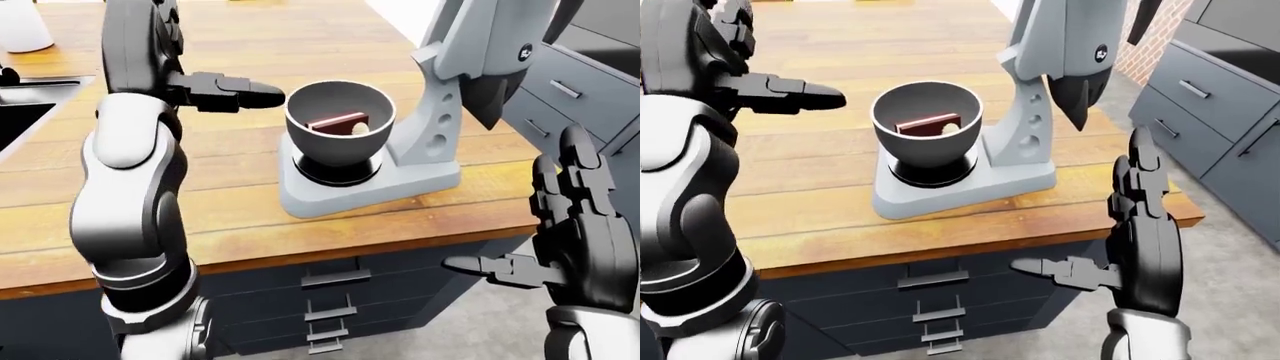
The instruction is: Place the cake in the stand mixer bowl.
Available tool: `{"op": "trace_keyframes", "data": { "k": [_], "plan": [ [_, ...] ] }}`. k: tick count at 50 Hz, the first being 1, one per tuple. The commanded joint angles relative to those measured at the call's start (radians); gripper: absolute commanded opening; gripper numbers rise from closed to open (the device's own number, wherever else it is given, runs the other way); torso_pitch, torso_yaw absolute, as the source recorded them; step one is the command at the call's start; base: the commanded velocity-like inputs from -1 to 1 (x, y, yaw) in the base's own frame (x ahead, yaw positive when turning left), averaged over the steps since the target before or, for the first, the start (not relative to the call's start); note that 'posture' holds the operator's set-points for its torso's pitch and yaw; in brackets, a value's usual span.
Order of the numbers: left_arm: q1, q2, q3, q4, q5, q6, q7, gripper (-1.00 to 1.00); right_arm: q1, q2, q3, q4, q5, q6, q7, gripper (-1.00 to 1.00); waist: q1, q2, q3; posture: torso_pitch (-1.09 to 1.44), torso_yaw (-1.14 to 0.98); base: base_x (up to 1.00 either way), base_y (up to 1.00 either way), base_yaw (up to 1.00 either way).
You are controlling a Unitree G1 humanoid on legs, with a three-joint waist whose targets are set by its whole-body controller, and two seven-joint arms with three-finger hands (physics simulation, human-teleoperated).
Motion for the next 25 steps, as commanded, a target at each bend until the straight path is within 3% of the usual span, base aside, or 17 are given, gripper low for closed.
{"op": "trace_keyframes", "data": {
  "k": [1,25],
  "plan": [
    [-0.010,0.013,0.000,-0.051,-0.022,-0.005,0.015,1.00,-0.013,-0.005,0.004,-0.029,-0.004,-0.027,-0.005,1.00,0.000,0.000,-0.019,0.00,0.00,0.00,0.00,0.00],
    [0.116,0.072,0.057,-0.145,-0.116,0.027,0.054,1.00,-0.012,-0.005,0.007,-0.033,-0.008,-0.027,-0.006,1.00,0.001,0.006,-0.018,0.00,0.00,0.00,0.00,0.00]
  ]
}}
